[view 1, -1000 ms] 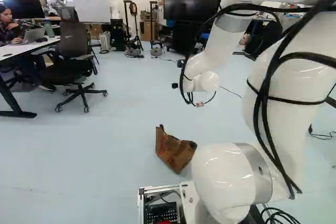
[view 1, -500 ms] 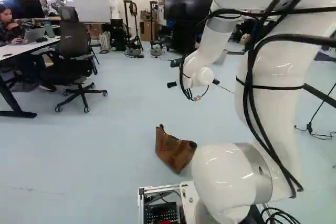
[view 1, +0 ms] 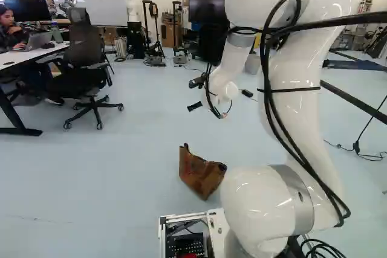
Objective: Pick up the grocery bag from the ground
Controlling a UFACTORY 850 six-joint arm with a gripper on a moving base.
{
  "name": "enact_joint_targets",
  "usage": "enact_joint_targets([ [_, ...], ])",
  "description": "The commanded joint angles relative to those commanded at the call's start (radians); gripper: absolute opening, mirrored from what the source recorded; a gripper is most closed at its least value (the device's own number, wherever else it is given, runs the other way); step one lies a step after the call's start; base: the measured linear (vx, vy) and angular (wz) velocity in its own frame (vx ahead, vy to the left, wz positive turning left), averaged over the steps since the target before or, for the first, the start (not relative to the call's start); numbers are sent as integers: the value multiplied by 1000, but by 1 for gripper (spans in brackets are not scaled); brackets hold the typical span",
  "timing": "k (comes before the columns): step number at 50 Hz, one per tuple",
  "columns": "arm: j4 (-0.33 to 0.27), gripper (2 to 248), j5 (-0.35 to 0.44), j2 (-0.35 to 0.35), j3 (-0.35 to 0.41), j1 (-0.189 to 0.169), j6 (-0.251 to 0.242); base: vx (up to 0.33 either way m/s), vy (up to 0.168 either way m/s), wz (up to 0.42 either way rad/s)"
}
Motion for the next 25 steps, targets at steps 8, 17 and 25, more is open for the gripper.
enact_joint_targets([
  [8,-98,247,-10,-55,-29,9,0,0,0,0],
  [17,-198,247,-27,-118,-63,17,0,0,0,0],
  [25,-256,247,-54,-174,-95,20,0,0,0,0],
])
